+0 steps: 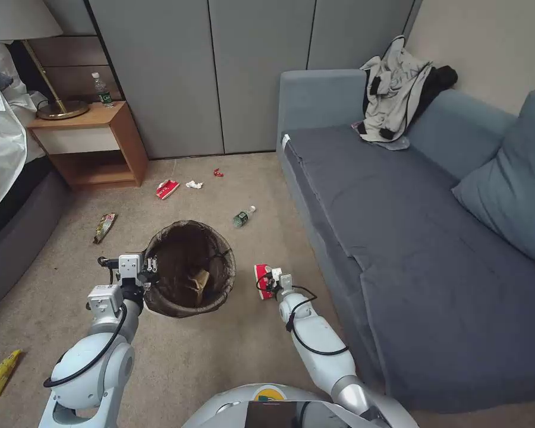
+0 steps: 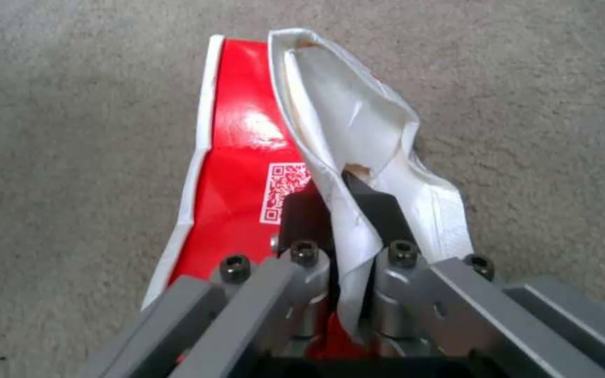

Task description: Pick up the trash bin, then pick up the garbage from the floor and place it into the trash bin.

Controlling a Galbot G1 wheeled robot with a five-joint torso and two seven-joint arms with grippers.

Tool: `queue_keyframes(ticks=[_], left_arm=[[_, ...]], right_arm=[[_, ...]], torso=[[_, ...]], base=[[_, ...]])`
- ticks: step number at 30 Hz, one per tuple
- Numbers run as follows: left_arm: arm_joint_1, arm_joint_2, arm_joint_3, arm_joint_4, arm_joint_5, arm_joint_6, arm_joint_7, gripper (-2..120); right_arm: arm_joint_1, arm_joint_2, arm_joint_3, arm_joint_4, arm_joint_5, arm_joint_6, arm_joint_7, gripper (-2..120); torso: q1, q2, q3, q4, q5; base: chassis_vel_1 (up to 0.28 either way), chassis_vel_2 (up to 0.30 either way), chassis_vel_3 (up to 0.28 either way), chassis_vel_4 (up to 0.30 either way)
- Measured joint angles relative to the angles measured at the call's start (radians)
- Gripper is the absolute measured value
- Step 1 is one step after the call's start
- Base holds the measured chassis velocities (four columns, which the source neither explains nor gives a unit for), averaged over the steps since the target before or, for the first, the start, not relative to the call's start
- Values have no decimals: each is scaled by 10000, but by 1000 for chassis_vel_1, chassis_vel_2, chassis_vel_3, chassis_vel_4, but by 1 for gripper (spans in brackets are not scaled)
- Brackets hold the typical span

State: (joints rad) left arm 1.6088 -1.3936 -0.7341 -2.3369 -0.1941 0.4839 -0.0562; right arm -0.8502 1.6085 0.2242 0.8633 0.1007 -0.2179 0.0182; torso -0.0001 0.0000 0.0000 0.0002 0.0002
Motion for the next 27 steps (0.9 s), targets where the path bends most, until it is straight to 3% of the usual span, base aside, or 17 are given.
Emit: queue_keyframes(ticks=[7, 11, 15, 16, 20, 21, 27], left_arm=[[11, -25, 15, 1, 13, -23, 11, 7], [11, -11, 13, -8, -4, -24, 12, 7], [3, 65, -53, -13, -114, 7, 6, 7], [3, 65, -53, -13, -114, 7, 6, 7], [-25, 131, -93, 21, -237, 153, -61, 7], [-25, 131, -93, 21, -237, 153, -61, 7], [-40, 178, -124, 130, -462, 302, -83, 7]], right_arm=[[-208, -12, 87, 476, -556, 300, 28, 0], [-545, -13, 60, 1740, -879, 507, 54, 0], [-998, -113, -36, 4224, -787, 233, -47, 0], [-998, -113, -36, 4224, -787, 233, -47, 0], [-1386, -940, -166, 6553, -26, -528, -71, 0], [-1386, -940, -166, 6553, -26, -528, -71, 0], [-1740, -1663, -249, 9265, 953, -1288, 6, 0]], torso=[[1, -1, 2, -3, -4], [1, 0, 2, -5, -4], [0, 0, 0, 1, 1], [0, 0, 0, 1, 1], [1, 0, 1, -5, -2], [1, 0, 1, -5, -2], [0, 0, 0, -2, -2]], base=[[0, 0, 0, 0], [0, 0, 0, 0], [0, 0, 0, 0], [0, 0, 0, 0], [0, 0, 0, 0], [0, 0, 0, 0], [0, 0, 0, 0]])
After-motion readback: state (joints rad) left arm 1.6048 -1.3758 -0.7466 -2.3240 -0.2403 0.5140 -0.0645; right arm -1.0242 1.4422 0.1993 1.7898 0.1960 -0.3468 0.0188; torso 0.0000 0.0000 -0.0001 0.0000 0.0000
